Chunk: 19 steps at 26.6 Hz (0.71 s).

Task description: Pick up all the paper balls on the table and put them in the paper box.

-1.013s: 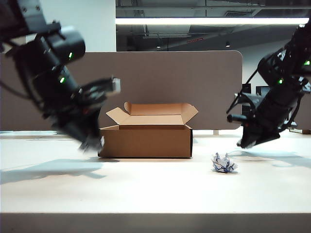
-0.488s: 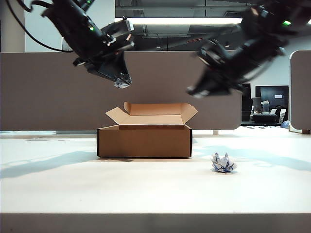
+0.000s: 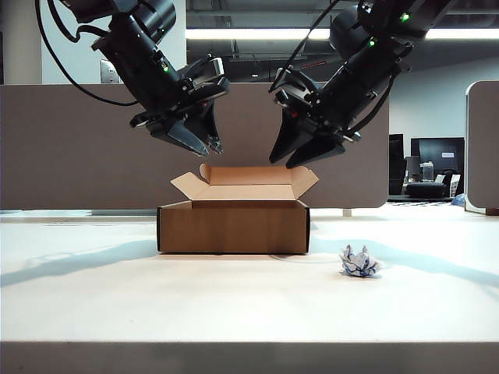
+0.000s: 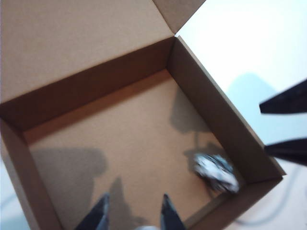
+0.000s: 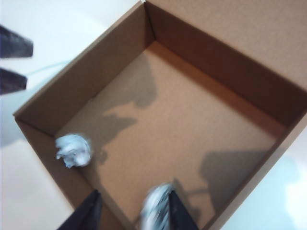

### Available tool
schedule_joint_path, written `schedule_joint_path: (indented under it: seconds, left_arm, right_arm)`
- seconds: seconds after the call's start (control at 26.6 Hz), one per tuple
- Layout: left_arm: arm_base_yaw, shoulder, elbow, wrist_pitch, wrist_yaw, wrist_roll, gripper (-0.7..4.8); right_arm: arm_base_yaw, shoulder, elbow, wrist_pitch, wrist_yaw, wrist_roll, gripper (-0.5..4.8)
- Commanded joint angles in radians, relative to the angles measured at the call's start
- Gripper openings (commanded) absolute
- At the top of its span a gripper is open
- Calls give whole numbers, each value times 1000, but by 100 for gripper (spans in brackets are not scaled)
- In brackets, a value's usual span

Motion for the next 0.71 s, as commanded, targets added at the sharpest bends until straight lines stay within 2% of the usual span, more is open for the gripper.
schedule_joint_path:
  seconds: [0.04,0.15,0.26,0.45,0.6,0.68,0.71]
  left_arm:
    - [2,-10,6,-34,26,-6,130]
    - [2,-26,6,-105,47,6,129]
    - [2,-52,6,-187,74,68,130]
    - [2,-123,5,-316,74,96,129]
    - [2,-183,3,-402,76,99,129]
    - [2,-219,-4,-441,113,102,129]
    - [2,-263,-24,-462,166,101,129]
  right_arm:
    - [-6,-19,8,-24,24,-6,213]
    - [-6,-36,8,-140,95,-35,217]
    - [-6,-58,8,-264,111,-96,295]
    - [-2,-84,7,-468,228,-95,296]
    - [-1,-85,6,-539,236,-75,296]
    - [-1,-85,6,-568,236,-61,296]
    - [0,-85,3,-596,240,-60,296]
